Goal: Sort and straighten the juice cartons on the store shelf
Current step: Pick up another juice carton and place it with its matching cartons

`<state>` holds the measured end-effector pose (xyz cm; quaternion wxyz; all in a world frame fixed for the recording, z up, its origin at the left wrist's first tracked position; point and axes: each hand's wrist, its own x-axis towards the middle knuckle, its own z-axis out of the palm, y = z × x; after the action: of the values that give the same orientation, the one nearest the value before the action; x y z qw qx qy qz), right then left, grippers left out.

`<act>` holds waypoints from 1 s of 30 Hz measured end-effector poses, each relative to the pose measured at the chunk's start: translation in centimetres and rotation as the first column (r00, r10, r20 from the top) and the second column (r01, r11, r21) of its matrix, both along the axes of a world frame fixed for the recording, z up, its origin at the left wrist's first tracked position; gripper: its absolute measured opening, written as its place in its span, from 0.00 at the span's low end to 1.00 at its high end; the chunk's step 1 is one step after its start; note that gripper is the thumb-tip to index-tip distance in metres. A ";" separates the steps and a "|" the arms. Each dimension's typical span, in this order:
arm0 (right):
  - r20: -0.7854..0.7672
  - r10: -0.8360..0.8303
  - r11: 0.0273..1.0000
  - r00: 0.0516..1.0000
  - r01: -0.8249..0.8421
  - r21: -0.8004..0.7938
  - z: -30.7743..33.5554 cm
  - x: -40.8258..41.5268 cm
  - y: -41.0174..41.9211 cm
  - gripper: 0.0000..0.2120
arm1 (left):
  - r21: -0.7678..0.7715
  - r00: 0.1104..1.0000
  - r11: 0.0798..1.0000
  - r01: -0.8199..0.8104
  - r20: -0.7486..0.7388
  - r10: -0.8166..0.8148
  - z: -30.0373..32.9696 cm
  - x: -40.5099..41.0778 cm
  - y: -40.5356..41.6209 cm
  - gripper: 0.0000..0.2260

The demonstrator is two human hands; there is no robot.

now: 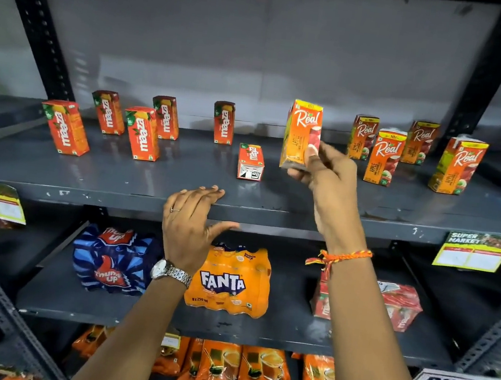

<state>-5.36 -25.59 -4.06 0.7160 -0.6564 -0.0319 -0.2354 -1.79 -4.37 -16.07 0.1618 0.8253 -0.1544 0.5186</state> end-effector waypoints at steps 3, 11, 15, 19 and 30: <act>0.105 -0.004 1.000 0.994 0.003 0.007 0.8 -3.4 0.0 0.18 | -0.007 1.000 1.000 0.006 -0.004 -0.006 0.0 -0.2 -0.1 0.29; 0.319 -0.031 0.988 0.947 0.077 -0.135 1.7 -10.6 -0.3 0.21 | -0.007 1.000 1.000 -0.007 -0.028 0.006 0.0 -0.3 -0.3 0.30; 0.368 -0.071 0.978 0.927 0.138 -0.158 1.2 -12.9 -0.3 0.22 | -0.006 1.000 1.000 0.002 -0.028 -0.002 0.1 -0.5 -0.4 0.30; 0.381 -0.093 0.978 0.920 0.156 -0.137 0.5 -14.2 -0.4 0.22 | -0.003 0.999 1.000 0.010 -0.042 -0.010 0.4 -0.7 -0.5 0.30; 0.103 -0.012 0.992 0.995 0.025 -0.125 0.2 -13.7 -2.7 0.20 | -0.007 0.998 1.000 0.014 -0.057 -0.014 0.3 -0.7 -0.5 0.29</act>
<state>-19.06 -28.26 -3.90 0.6682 -0.6878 -0.0772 -0.2729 -2.50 -4.86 -15.73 0.1726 0.8381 -0.1535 0.4942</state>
